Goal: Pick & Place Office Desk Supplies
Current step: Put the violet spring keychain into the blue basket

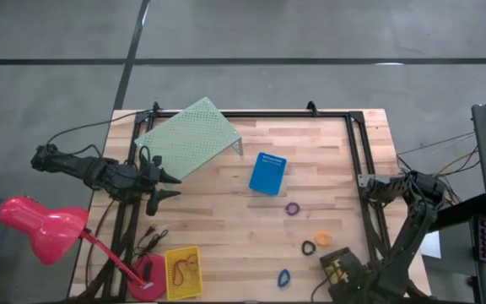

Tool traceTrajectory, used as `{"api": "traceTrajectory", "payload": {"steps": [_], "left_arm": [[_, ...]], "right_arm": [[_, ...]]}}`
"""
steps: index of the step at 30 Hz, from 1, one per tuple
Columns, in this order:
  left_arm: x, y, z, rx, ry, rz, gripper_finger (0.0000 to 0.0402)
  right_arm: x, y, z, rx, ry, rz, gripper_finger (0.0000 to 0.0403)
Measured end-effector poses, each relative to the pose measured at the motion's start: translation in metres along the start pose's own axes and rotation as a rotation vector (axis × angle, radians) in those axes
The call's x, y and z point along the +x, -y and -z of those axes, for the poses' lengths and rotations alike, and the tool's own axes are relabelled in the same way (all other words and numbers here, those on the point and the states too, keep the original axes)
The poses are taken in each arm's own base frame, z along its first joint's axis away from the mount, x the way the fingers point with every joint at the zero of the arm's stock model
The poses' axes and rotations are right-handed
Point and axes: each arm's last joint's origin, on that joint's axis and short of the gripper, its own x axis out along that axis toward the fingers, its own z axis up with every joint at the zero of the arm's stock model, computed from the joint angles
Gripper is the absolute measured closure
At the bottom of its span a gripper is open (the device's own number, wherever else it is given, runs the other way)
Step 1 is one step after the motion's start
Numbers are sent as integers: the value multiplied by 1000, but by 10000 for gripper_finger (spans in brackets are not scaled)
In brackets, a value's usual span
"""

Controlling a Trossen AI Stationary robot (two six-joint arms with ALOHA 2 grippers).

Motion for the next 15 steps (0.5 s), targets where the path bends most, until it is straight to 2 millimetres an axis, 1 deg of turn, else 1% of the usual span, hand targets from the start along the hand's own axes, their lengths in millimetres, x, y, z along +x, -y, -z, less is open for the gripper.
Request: {"api": "traceTrajectory", "payload": {"steps": [4, 9, 11, 15], "left_arm": [[0, 0, 0, 0, 0, 0, 219], [0, 0, 0, 0, -1, 0, 219], [0, 0, 0, 0, -1, 0, 219], [0, 0, 0, 1, -3, -1, 219]], "right_arm": [[0, 0, 0, -3, 0, 0, 170], [-3, 0, -1, -7, -6, -8, 165], [-11, 1, -2, -8, -10, -29, 165], [-40, 6, -10, -13, 35, -101, 163]]}}
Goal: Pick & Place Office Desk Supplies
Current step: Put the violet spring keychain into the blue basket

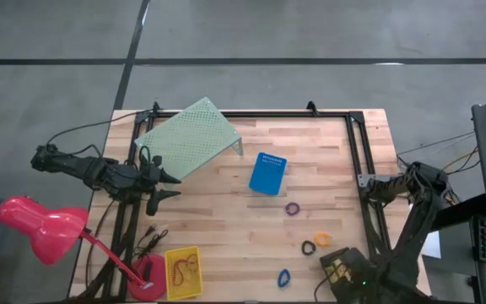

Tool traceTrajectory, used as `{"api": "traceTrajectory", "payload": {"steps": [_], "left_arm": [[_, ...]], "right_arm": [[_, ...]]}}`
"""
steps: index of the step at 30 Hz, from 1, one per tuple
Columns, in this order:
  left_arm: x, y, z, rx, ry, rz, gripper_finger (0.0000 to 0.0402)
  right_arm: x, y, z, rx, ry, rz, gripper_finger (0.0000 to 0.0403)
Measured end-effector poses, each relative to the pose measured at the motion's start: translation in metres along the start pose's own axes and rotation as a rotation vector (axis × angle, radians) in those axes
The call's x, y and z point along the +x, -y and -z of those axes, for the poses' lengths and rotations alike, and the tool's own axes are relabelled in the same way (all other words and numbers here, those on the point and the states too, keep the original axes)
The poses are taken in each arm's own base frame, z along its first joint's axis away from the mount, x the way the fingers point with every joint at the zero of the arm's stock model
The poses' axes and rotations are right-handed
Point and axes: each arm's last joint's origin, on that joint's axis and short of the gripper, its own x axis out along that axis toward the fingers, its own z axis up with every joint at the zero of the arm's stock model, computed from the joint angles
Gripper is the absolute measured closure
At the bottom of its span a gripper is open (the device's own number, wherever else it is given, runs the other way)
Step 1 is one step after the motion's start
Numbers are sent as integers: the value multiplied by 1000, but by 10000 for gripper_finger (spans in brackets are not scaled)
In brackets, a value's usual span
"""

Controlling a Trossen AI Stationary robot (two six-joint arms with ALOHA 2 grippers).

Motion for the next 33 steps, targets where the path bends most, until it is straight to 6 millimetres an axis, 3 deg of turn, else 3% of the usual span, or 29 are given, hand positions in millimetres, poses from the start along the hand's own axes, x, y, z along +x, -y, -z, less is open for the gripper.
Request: {"api": "traceTrajectory", "payload": {"steps": [8, 18, 33], "left_arm": [[0, 0, 0, 0, 0, 0, 219], [0, 0, 0, 0, 0, 0, 219], [0, 0, 0, 0, 0, 0, 219]], "right_arm": [[-56, 12, -29, -163, 215, -190, 169], [-94, 21, -65, -475, 800, -450, 173], [-112, 17, -110, -643, 880, -335, 184]]}}
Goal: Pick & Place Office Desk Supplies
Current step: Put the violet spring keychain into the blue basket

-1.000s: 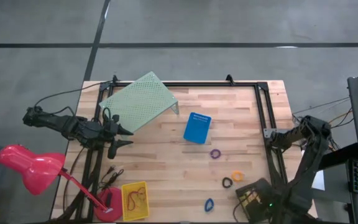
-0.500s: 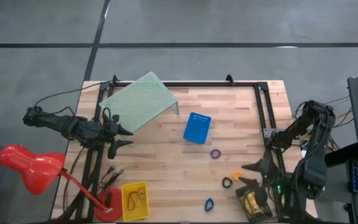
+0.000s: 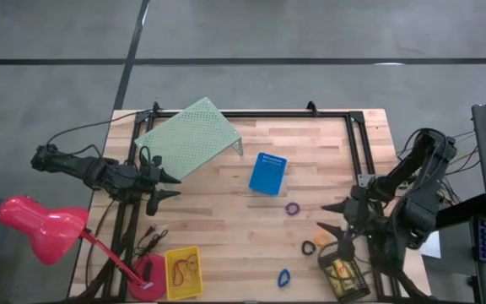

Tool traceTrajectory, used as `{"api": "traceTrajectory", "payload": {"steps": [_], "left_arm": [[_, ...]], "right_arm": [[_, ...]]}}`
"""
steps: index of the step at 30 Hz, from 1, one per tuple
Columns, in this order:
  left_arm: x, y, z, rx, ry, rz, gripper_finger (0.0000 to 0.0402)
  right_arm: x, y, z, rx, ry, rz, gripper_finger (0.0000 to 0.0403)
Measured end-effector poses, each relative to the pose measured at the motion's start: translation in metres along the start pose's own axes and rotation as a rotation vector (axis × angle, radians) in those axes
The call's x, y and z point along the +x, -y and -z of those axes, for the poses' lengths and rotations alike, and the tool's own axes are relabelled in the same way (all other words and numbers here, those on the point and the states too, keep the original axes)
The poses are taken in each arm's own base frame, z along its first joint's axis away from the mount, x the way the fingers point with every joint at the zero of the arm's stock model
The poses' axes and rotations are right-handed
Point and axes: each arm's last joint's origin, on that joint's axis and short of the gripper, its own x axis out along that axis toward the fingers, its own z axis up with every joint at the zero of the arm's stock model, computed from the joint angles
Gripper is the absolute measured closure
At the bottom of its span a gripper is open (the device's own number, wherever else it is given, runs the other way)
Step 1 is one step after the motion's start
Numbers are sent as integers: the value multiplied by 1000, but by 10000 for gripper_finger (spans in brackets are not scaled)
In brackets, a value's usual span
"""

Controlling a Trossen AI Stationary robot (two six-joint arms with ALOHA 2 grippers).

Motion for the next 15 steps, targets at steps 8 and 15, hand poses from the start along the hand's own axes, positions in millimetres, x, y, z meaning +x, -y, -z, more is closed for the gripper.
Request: {"api": "traceTrajectory", "payload": {"steps": [8, 15], "left_arm": [[0, 0, 0, 0, 0, 0, 219], [0, 0, 0, 0, 0, 0, 219]], "right_arm": [[36, 9, -18, -134, -199, -3, 184], [74, 27, -28, -139, -381, -42, 184]]}}
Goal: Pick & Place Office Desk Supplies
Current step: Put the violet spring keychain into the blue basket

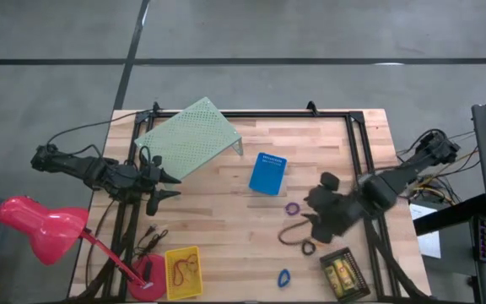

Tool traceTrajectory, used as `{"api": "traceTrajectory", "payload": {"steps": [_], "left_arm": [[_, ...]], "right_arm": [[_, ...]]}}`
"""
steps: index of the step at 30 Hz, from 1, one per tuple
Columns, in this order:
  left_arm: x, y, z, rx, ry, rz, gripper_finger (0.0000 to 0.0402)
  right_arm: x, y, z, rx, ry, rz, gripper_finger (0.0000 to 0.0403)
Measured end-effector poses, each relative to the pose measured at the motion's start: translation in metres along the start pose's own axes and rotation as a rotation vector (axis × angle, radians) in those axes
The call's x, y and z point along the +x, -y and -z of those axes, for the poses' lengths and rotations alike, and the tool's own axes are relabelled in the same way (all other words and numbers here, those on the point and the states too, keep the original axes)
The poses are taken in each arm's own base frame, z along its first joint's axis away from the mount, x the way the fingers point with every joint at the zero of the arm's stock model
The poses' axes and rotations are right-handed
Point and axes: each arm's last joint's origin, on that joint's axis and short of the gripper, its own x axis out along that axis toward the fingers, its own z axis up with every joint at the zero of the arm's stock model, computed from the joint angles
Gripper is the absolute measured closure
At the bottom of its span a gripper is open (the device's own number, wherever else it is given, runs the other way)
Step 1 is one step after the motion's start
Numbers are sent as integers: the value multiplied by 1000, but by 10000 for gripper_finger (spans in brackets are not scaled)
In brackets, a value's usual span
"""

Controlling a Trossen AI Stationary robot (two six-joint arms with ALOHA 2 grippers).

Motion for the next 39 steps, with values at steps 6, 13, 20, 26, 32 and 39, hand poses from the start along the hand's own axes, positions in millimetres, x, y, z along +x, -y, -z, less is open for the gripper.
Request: {"api": "traceTrajectory", "payload": {"steps": [6, 13, 20, 26, 32, 39], "left_arm": [[0, 0, 0, 0, 0, 0, 219], [0, 0, 0, 0, 0, 0, 219], [0, 0, 0, 0, 0, 0, 219], [0, 0, 0, 0, 0, 0, 219], [0, 0, 0, 0, 0, 0, 219], [0, 0, 0, 0, 0, 0, 219]], "right_arm": [[39, 14, -3, -91, -12, -21, 184], [90, 25, 28, -237, -100, -32, 184], [117, 31, 53, -202, -45, -59, 184], [134, 37, 75, -195, -71, -99, 184], [149, 42, 91, -202, -94, -81, 184], [167, 42, 103, -228, -159, -46, 184]]}}
